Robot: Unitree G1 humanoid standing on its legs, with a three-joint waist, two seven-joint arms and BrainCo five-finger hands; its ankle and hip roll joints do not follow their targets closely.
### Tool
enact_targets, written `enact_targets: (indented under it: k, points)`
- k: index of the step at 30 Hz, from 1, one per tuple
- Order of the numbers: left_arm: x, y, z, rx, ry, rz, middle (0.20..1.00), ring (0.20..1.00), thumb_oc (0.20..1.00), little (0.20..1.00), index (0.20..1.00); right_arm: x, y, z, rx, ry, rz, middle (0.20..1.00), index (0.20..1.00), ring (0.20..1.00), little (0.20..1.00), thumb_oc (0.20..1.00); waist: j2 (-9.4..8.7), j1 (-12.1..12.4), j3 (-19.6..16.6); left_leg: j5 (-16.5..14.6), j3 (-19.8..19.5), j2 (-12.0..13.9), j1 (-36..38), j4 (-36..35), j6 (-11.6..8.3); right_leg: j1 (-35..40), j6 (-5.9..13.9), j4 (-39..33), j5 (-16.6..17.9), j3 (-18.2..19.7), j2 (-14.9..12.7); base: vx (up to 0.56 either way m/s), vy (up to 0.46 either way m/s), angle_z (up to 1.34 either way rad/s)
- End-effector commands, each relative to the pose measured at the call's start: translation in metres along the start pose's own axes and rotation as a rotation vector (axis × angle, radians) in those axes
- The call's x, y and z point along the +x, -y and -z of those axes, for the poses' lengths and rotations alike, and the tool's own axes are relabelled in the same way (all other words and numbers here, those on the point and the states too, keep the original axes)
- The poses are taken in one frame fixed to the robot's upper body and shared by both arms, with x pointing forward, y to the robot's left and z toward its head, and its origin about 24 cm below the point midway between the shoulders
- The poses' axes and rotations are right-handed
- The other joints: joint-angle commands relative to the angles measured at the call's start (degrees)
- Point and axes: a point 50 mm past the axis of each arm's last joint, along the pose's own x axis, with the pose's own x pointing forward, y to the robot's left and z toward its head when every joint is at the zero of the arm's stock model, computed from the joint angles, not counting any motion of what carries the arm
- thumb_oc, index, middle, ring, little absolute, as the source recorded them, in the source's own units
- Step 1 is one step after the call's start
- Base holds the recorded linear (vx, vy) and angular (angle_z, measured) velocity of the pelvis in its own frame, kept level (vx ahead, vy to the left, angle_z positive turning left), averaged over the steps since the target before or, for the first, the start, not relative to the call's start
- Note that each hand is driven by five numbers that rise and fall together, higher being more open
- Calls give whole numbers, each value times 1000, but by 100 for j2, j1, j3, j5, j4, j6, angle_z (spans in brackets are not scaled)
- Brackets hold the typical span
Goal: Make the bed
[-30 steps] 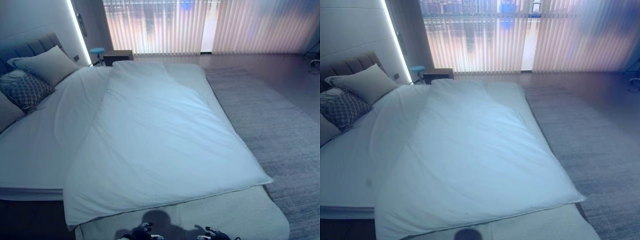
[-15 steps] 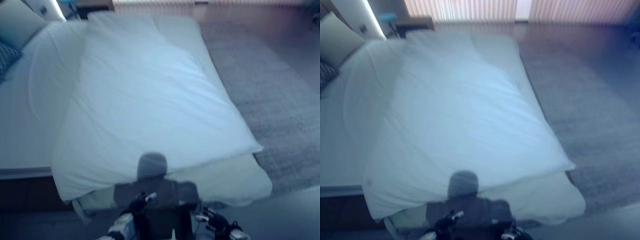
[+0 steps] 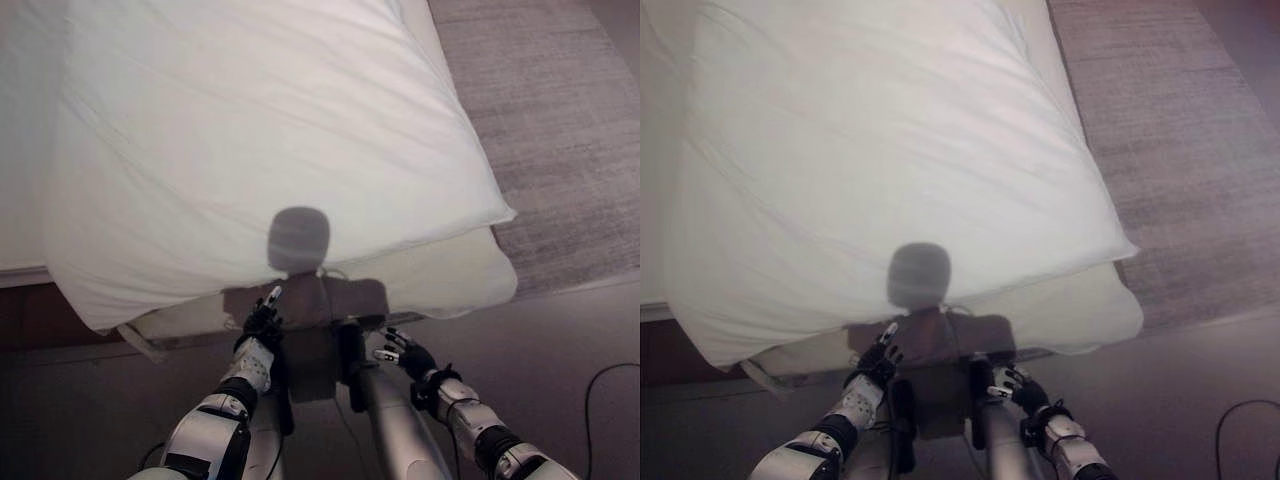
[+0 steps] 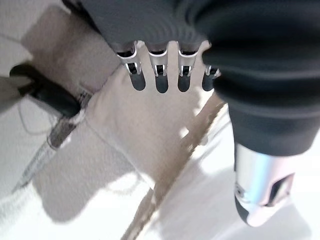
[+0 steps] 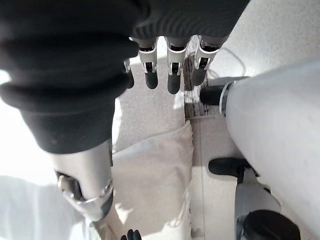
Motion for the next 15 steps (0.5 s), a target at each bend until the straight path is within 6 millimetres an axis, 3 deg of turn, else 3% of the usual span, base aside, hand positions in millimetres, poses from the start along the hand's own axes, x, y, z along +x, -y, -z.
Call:
enact_targets:
  k: [1, 7, 8, 15]
  points:
    - [2, 13, -9, -46, 41, 11, 1000, 1000, 1000, 1000, 1000, -5, -4, -3, 20, 62, -28, 1000, 1000, 1000, 1000, 1000, -9, -126, -451, -46, -112, 308, -671, 382, -256, -247, 448, -203, 322, -183, -592, -32, 37, 0]
    - [8, 28, -43, -106, 129, 21, 1000, 1000, 1000, 1000, 1000, -4, -4, -15, -13, 101, -50, 1000, 1000, 1000, 1000, 1000, -83, -220, -471, -120, -71, 375, -910, 565, -282, -494, 462, -161, 366, -118, -572, -21, 34, -5]
    - [9, 30, -55, -120, 161, 20, 1000, 1000, 1000, 1000, 1000, -5, -3, -14, -17, 100, -51, 1000, 1000, 1000, 1000, 1000, -104, -255, -486, -144, -58, 395, -968, 619, -286, -553, 461, -132, 357, -100, -566, -10, 24, -10]
    - [9, 42, -84, -143, 242, 52, 1000, 1000, 1000, 1000, 1000, -7, -4, -11, -18, 97, -59, 1000, 1000, 1000, 1000, 1000, -123, -327, -568, -169, -7, 430, -1058, 650, -308, -671, 471, -178, 388, -71, -548, 5, 7, -4]
